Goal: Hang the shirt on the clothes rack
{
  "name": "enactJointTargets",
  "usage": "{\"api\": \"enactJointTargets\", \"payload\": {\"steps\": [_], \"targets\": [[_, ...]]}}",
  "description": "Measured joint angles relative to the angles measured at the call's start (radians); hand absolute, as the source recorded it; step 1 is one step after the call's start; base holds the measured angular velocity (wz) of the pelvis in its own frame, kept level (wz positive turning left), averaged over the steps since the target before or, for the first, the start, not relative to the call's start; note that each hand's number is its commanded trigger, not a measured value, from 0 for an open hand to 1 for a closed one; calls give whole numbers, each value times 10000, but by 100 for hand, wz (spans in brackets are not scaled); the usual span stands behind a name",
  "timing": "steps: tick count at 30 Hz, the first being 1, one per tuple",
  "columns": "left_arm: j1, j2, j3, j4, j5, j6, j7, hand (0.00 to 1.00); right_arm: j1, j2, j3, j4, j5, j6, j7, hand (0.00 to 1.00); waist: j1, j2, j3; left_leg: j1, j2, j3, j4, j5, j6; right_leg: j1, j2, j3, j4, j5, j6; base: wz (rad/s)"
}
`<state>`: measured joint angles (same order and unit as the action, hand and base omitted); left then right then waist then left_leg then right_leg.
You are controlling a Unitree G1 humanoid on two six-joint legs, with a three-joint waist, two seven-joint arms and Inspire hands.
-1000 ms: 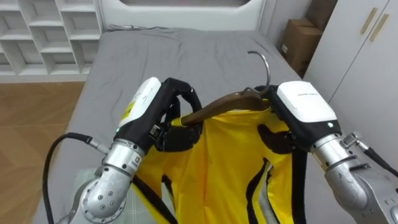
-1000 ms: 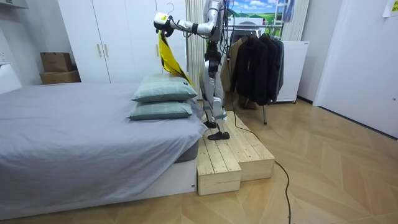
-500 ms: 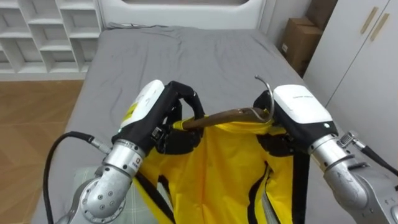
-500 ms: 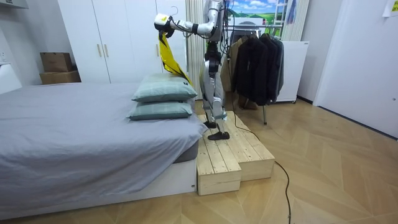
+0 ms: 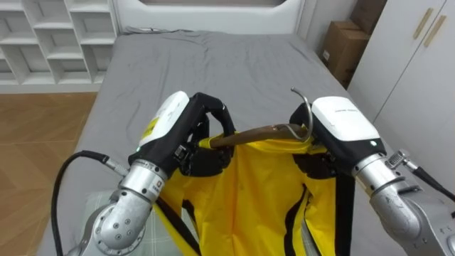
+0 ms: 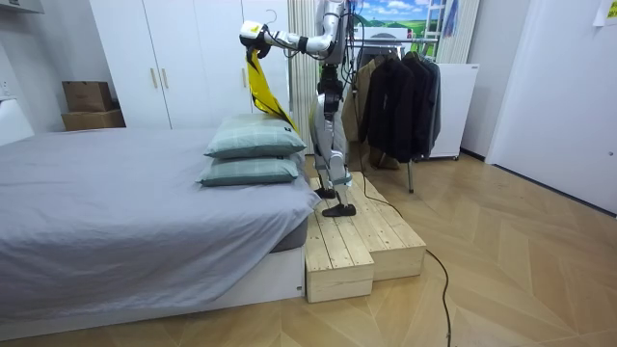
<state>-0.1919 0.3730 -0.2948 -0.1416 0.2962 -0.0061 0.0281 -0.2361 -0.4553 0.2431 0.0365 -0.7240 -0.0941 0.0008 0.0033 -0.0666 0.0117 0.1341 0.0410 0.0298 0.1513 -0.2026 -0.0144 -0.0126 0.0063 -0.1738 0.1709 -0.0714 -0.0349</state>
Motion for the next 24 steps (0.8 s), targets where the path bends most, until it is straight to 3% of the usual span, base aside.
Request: {"api": "enactJointTargets", "payload": {"steps": [9, 11, 12, 24], "targets": [[8, 5, 1, 4, 4, 25, -242, 100, 71, 33, -2, 7, 179, 110, 376, 100, -15, 11, -6, -13, -2, 1, 12, 0, 0, -6, -3, -5, -6, -1, 0, 0], [8, 3, 1, 5, 25, 32, -312, 78, 74, 41, -2, 8, 226, 165, 458, 100, -19, 35, -22, -7, -1, 0, 14, 0, 0, -4, -3, -5, -4, 0, 0, 0], [9, -1, 1, 15, 25, 32, -329, 1, 83, 48, -2, 11, 235, 179, 458, 100, -18, 44, -27, -2, -1, 1, 14, 0, 0, -1, -5, -5, -3, 0, 0, 0], [350, -379, -6, 81, -17, 26, -365, 0, 640, 278, 20, 258, 207, 280, 1117, 100, -3, 114, -36, -5, -7, 16, 11, 0, 0, -18, -8, 7, 13, -4, -2, 0]]}}
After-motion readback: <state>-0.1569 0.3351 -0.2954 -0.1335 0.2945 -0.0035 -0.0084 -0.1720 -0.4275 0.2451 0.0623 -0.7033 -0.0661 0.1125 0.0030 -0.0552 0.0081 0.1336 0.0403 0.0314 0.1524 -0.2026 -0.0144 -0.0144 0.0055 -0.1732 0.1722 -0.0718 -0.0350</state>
